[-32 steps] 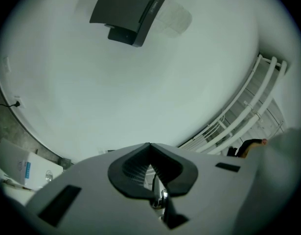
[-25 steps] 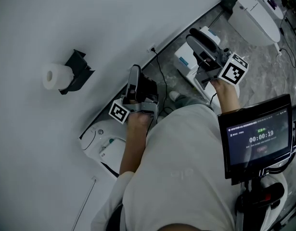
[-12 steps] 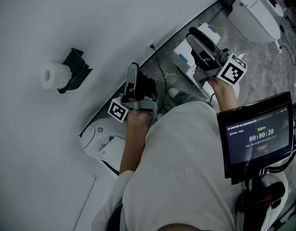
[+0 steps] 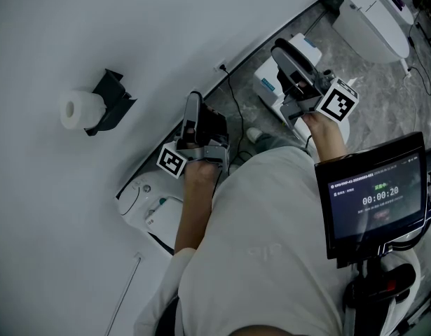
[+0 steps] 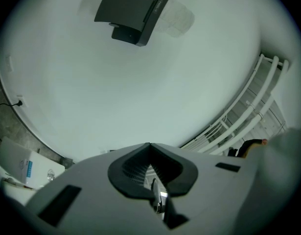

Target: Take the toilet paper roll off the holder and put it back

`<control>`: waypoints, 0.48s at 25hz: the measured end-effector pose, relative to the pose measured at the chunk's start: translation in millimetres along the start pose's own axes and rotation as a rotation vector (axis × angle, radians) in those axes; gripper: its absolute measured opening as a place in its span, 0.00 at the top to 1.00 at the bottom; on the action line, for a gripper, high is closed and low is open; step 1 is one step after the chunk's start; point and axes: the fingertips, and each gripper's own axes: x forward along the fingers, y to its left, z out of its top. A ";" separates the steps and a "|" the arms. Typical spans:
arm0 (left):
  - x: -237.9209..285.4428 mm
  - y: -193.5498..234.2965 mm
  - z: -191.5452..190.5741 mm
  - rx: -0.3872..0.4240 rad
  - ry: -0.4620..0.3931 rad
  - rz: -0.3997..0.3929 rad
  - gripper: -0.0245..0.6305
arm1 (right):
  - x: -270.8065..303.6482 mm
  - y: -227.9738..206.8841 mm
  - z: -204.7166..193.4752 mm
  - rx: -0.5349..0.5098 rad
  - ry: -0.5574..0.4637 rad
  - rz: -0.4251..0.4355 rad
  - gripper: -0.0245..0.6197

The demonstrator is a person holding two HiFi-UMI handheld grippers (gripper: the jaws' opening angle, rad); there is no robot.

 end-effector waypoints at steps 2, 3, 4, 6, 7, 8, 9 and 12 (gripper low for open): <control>-0.5 0.3 0.2 0.000 -0.001 0.002 0.95 | 0.1 -1.0 -0.7 0.007 0.000 -0.002 0.60; -0.5 0.2 0.6 0.001 -0.002 0.002 0.95 | 0.3 -1.3 -1.3 0.008 0.002 -0.002 0.60; -0.6 0.1 0.9 0.001 -0.003 0.001 0.95 | 0.5 -1.3 -1.9 0.007 0.005 -0.002 0.60; -0.7 0.1 1.3 0.001 -0.003 0.000 0.95 | 1.0 -1.0 -3.1 0.007 0.010 0.000 0.60; -0.9 0.2 1.4 0.002 -0.003 0.000 0.95 | 1.4 -0.9 -3.6 0.007 0.012 0.001 0.60; -1.0 0.4 1.6 0.002 -0.003 0.000 0.95 | 1.7 -1.0 -4.2 0.007 0.013 0.001 0.60; -1.2 0.7 1.9 0.002 -0.003 0.000 0.95 | 2.0 -1.5 -4.8 0.007 0.015 0.000 0.60; -2.0 1.4 2.8 0.001 -0.003 0.002 0.95 | 0.3 -6.2 -7.5 0.017 0.022 -0.029 0.60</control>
